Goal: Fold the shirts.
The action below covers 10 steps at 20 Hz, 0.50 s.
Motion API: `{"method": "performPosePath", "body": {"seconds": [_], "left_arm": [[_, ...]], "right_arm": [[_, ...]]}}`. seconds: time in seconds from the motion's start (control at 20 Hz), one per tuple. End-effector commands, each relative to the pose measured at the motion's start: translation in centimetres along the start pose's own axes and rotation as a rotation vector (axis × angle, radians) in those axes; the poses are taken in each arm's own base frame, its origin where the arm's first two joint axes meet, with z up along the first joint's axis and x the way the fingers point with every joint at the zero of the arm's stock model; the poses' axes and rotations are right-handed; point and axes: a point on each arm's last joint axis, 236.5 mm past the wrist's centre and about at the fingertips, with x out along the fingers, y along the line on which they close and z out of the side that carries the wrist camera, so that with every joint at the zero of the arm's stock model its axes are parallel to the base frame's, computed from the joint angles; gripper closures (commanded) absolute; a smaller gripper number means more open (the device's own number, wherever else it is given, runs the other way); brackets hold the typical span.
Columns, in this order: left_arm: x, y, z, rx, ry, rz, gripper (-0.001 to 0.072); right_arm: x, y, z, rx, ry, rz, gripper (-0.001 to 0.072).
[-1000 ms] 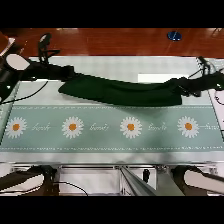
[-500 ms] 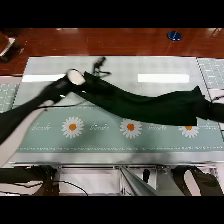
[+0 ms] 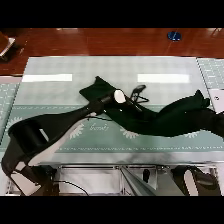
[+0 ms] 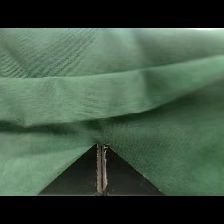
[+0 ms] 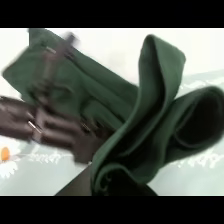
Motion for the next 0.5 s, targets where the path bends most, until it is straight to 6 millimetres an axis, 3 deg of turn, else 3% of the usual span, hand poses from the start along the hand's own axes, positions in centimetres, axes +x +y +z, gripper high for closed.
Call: {"method": "performPosePath", "body": {"seconds": [0.0,0.1,0.2,0.3,0.4,0.45], "left_arm": [[-0.2,-1.4,-0.8,0.046,0.074,-0.041,0.0687],[-4.5,1.8,1.7,-0.017,0.046,-0.007,0.0688],[-11.1,5.2,3.8,-0.051,-0.006,0.041,0.0688],[-19.3,9.0,5.5,-0.073,-0.134,0.143,0.0688],[-27.8,13.1,5.0,-0.141,-0.281,0.269,0.0688],[-31.7,14.6,3.8,-0.170,-0.350,0.318,0.0687]], "right_arm": [[-0.1,0.7,0.2,-0.001,-0.012,0.026,0.0682],[0.0,0.7,0.1,0.007,-0.004,0.031,0.0682],[0.9,1.8,0.1,0.020,0.033,0.089,0.0682],[2.7,3.2,0.2,0.019,0.080,0.155,0.0682],[5.6,4.9,0.8,0.000,0.119,0.202,0.0682],[7.4,6.1,1.2,-0.019,0.141,0.222,0.0682]]}}
